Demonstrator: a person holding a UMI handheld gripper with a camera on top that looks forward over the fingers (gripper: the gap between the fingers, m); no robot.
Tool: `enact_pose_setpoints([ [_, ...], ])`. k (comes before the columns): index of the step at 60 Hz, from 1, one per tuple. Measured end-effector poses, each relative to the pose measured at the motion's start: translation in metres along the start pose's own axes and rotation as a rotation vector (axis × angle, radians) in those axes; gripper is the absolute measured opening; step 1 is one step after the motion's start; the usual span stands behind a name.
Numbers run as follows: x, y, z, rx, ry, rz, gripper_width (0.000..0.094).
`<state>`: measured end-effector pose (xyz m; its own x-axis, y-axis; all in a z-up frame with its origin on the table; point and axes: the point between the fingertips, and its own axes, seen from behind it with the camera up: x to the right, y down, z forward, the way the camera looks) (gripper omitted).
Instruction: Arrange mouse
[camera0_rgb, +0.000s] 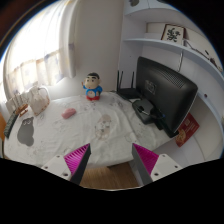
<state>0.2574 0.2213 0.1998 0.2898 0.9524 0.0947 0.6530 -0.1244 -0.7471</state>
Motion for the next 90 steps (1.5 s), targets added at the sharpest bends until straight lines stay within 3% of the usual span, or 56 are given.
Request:
enact_pose_setpoints([
  [15,-0.047,0.003,0.012,0.007,-0.057,-0.054,0.0856],
  [33,-0.164,0.005,0.016,0.016,-0.227,-0.142,0.0856],
  [49,-0.238,-0.001,0.034,0.084,-0.309,-0.159,0.0854],
  [63,-0.271,-0.021,0.116,0.168,-0.310,-0.132,0.0855],
  [90,-0.315,-0.051,0.296,0.123,-0.271,-0.101,0.0857],
])
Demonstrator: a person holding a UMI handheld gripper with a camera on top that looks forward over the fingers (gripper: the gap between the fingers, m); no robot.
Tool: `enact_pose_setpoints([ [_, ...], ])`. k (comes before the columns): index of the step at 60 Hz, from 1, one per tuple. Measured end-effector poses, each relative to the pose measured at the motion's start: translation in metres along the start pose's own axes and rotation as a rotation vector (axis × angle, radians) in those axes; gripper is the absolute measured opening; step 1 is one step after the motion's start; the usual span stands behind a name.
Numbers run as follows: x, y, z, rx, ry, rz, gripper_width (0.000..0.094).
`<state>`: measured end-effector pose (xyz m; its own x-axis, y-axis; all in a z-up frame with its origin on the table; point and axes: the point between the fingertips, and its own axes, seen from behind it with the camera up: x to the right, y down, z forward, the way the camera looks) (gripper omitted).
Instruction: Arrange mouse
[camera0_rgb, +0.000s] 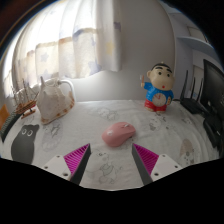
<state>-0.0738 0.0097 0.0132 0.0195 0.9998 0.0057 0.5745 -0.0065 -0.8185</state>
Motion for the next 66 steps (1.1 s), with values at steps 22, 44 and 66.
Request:
enact_pose_setpoints([
  [22,0.004,-0.028,0.078,-0.012,0.038,0.012,0.0861],
  [44,0.000,-0.044,0.114,-0.033,0.017,-0.036,0.0648],
  [66,-0.035,-0.102,0.059,-0.004,0.015,-0.037,0.0374],
])
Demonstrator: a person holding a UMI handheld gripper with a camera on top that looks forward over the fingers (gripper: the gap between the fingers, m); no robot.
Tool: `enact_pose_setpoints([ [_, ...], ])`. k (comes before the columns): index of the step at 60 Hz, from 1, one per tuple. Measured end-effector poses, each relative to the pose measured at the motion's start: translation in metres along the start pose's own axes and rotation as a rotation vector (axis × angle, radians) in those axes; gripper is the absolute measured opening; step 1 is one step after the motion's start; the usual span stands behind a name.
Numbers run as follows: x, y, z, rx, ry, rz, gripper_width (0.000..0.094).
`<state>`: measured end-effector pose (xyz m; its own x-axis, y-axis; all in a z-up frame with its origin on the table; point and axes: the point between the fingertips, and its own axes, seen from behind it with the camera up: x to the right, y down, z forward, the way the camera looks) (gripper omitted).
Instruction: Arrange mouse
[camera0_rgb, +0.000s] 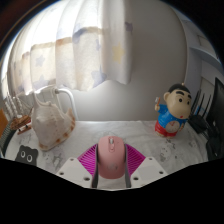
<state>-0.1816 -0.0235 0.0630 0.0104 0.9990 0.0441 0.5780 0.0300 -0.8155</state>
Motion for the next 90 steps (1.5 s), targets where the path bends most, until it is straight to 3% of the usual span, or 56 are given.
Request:
enact_pose_setpoints([
  [7,-0.063,-0.034,-0.058,0.028,-0.085,0.032,0.0372],
  [14,-0.153,-0.033,-0.103,0.009,-0.208,0.036,0.0371],
  [26,-0.294,0.038,-0.126,-0.066,-0.359,-0.061,0.0371],
  [35,-0.334,0.094,-0.115,-0.081,-0.360,-0.112,0.0371],
  [45,-0.332,0.140,-0.095,-0.147,-0.306,-0.143,0.0438],
  [49,-0.333,0.138,-0.096,-0.122,-0.313,-0.188,0.0501],
  [51,-0.332,0.140,-0.098,-0.128,-0.318,-0.203,0.0573],
  [55,-0.326,0.134,-0.108,-0.138,-0.323,-0.189,0.0872],
  [57,-0.319,0.126,-0.117,-0.134,-0.317,-0.180,0.0834],
  [71,-0.212,0.077,-0.237,-0.114,-0.270,-0.108,0.0855],
  [90,-0.023,0.102,-0.355,-0.124,-0.045,0.010,0.0861],
])
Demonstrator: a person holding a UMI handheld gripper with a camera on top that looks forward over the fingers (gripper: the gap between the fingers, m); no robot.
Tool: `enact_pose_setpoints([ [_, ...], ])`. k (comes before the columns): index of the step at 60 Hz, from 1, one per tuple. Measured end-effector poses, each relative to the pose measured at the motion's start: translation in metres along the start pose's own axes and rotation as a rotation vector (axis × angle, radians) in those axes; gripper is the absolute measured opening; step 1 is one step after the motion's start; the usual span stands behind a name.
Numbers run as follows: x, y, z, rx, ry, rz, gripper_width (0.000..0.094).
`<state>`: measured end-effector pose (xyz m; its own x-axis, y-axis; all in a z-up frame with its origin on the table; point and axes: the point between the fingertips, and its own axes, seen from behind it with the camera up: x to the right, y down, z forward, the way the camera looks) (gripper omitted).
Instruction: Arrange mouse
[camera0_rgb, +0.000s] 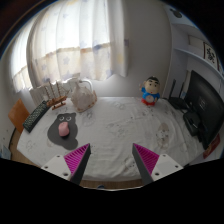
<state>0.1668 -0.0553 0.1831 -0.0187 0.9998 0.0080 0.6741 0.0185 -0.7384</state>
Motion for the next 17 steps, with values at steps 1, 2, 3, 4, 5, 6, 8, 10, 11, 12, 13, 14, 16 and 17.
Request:
enact_pose_setpoints([
  [1,0.006,0.003,-0.004,0.001,0.007,0.007,0.0863],
  [2,0.012,0.006,-0.007,0.001,0.012,0.014,0.0863],
  [3,0.017,0.007,-0.011,-0.002,0.017,0.019,0.0862],
  [4,0.022,0.010,-0.015,-0.002,0.020,0.024,0.0862],
  [5,0.026,0.012,-0.019,-0.001,0.022,0.028,0.0862],
  [6,0.030,0.014,-0.022,0.002,0.025,0.031,0.0863],
  [8,0.040,0.017,-0.028,0.011,0.036,0.032,0.0862],
  [10,0.050,0.020,-0.032,0.018,0.049,0.030,0.0863],
  [11,0.052,0.021,-0.034,0.017,0.057,0.028,0.0862],
  [12,0.056,0.023,-0.037,0.012,0.061,0.026,0.0861],
  [13,0.059,0.027,-0.039,0.006,0.062,0.024,0.0860],
  [14,0.061,0.031,-0.041,-0.002,0.061,0.024,0.0860],
  [16,0.064,0.038,-0.044,-0.014,0.059,0.029,0.0863],
  [17,0.066,0.041,-0.046,-0.019,0.058,0.034,0.0862],
])
